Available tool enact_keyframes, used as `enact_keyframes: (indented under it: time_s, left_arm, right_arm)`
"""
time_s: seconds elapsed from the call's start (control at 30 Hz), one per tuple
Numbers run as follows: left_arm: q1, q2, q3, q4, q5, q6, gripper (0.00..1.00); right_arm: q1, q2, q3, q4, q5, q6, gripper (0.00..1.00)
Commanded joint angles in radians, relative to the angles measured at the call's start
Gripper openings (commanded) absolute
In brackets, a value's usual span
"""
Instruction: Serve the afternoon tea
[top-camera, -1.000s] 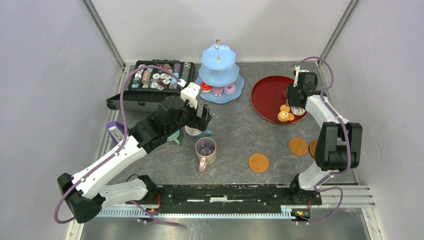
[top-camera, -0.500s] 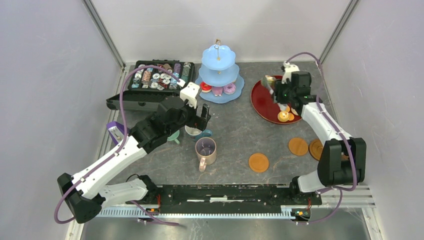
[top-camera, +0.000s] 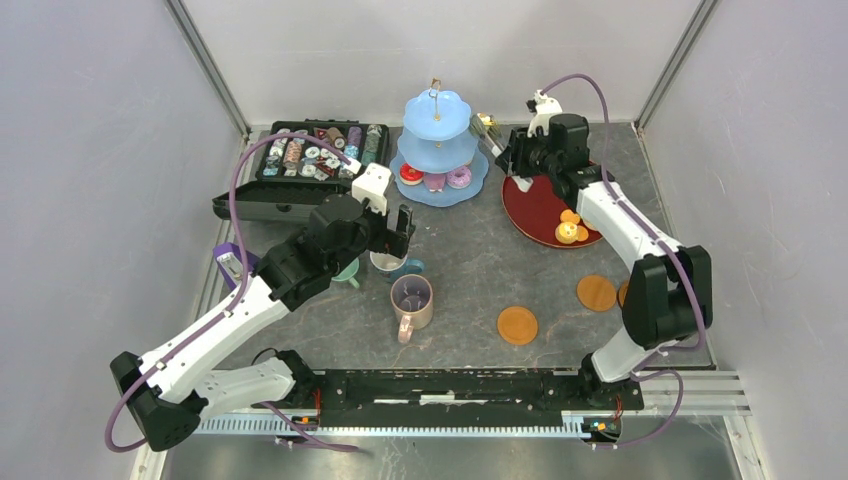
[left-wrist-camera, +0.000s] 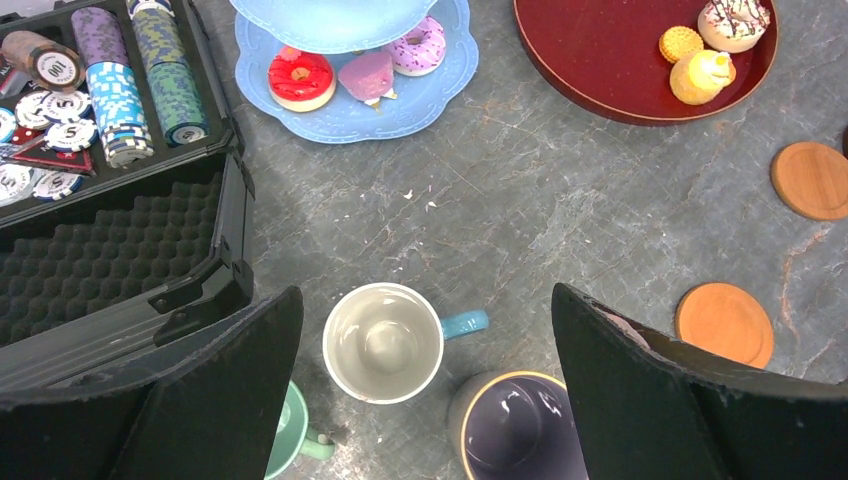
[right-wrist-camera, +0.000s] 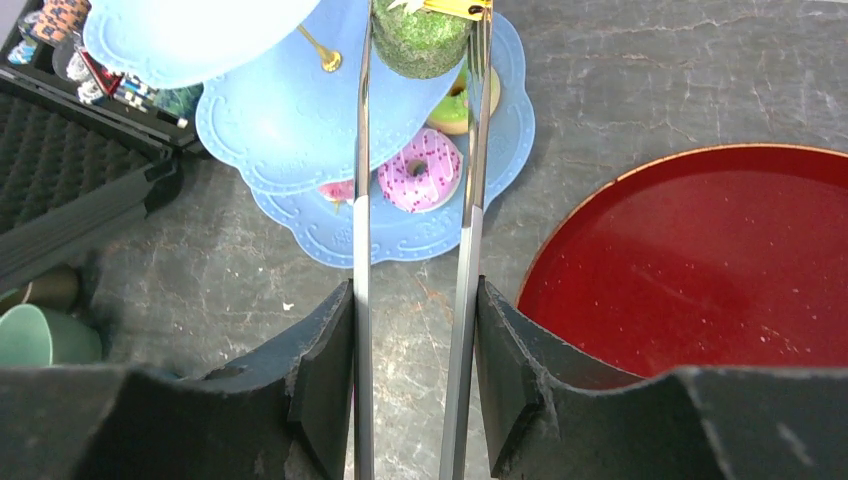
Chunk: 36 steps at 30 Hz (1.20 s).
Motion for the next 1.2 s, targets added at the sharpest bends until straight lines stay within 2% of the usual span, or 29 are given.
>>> enact_keyframes:
  time_s: [0.0, 0.57, 0.97, 1.17]
  left_arm:
    - [0.003, -0.016, -0.003, 0.044, -0.018, 0.037, 1.0]
    - [0.004, -0.013, -0.003, 0.045, -0.011, 0.037, 1.0]
    - [0.004, -0.01, -0.003, 0.043, -0.004, 0.039, 1.0]
    - [0.004, -0.013, -0.003, 0.043, -0.004, 0.039, 1.0]
  right_arm:
    - [0.008, 0.041, 0.09, 0.068, -0.017, 0.034, 0.12]
    - [0.068, 0.227, 0.263, 0.058, 0.019, 0.025, 0.16]
    - [0.091, 0.322, 0.362, 0.03, 0.042, 0.022, 0.36]
    - [0.101, 0.344, 0.39, -0.001, 0.053, 0.004, 0.4]
